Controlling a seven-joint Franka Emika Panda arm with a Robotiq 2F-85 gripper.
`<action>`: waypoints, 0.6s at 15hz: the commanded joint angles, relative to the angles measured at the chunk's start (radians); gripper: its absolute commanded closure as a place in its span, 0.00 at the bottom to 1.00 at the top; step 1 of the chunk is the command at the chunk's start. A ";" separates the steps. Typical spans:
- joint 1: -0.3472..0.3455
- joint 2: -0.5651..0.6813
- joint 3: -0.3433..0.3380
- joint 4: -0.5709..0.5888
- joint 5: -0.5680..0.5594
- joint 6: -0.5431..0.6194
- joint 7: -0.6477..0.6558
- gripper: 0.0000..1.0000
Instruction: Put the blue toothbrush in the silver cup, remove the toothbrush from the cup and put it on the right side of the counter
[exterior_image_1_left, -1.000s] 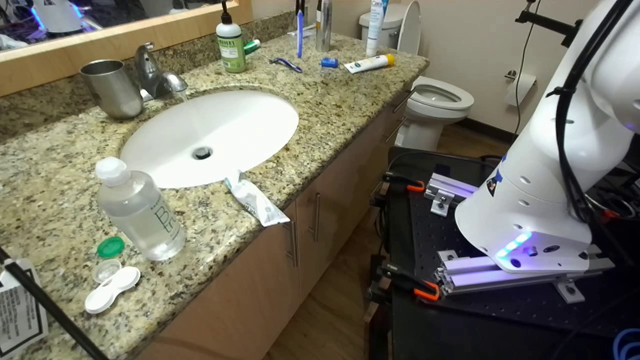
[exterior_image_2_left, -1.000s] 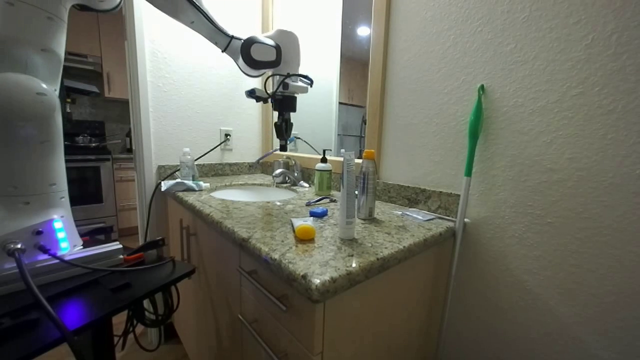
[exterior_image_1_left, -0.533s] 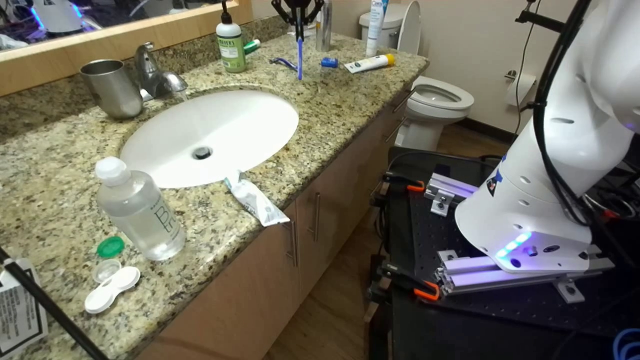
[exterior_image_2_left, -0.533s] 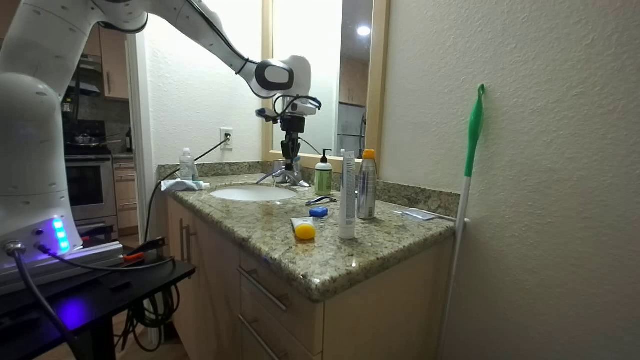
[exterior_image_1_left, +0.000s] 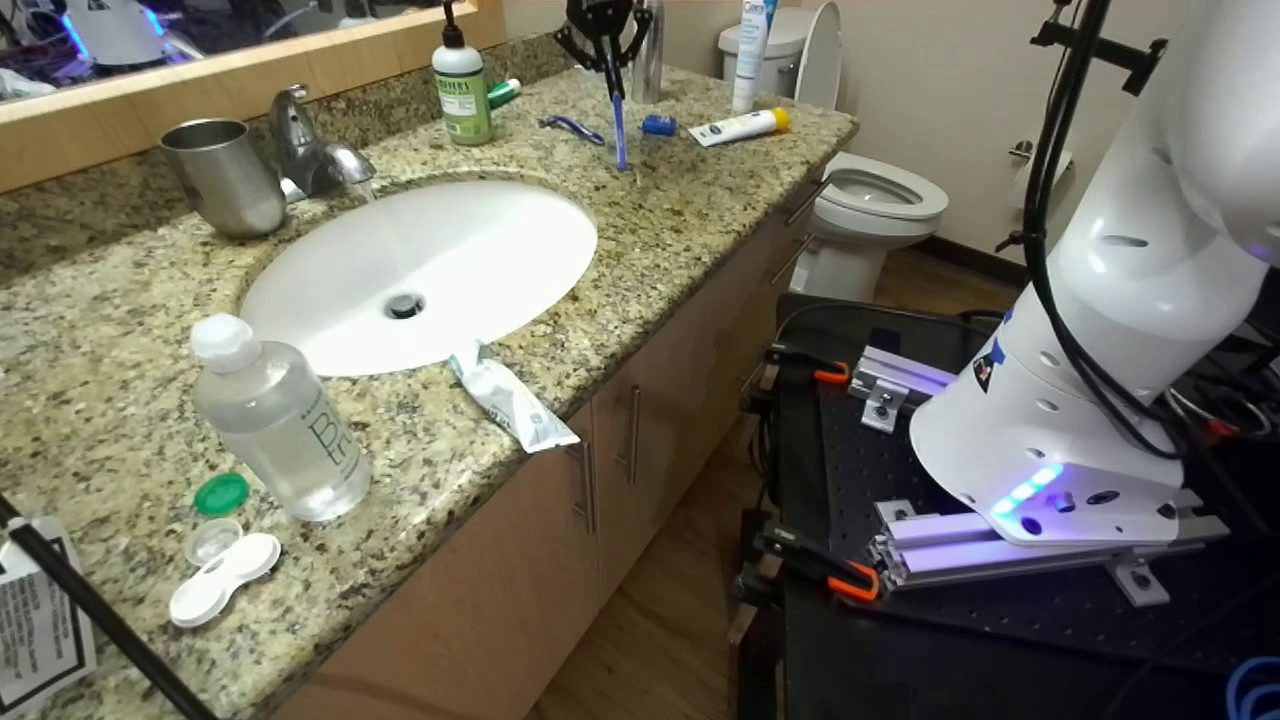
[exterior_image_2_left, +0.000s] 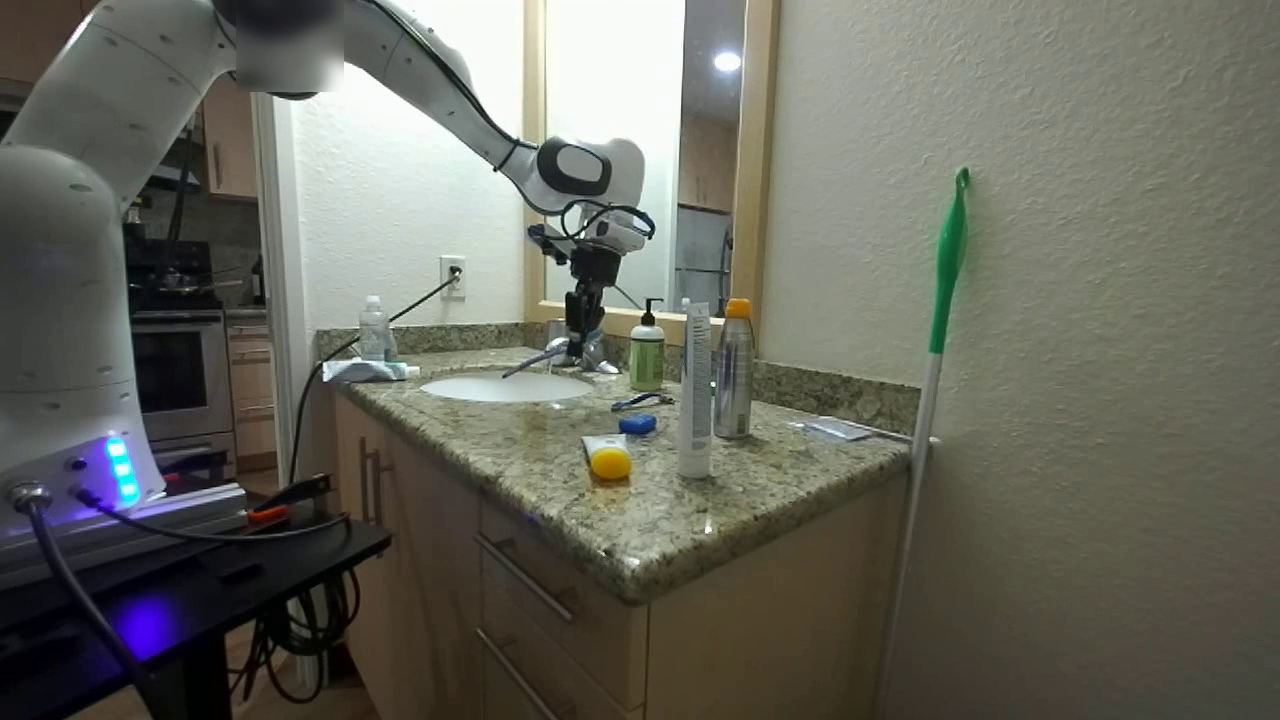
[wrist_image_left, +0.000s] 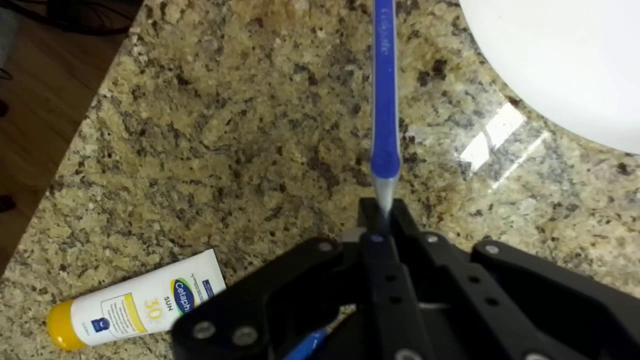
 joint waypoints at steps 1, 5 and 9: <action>-0.019 0.078 0.013 0.109 -0.021 -0.097 0.002 0.98; -0.011 0.078 0.018 0.095 -0.014 -0.065 0.003 0.93; -0.010 0.102 0.023 0.120 -0.015 -0.065 0.003 0.93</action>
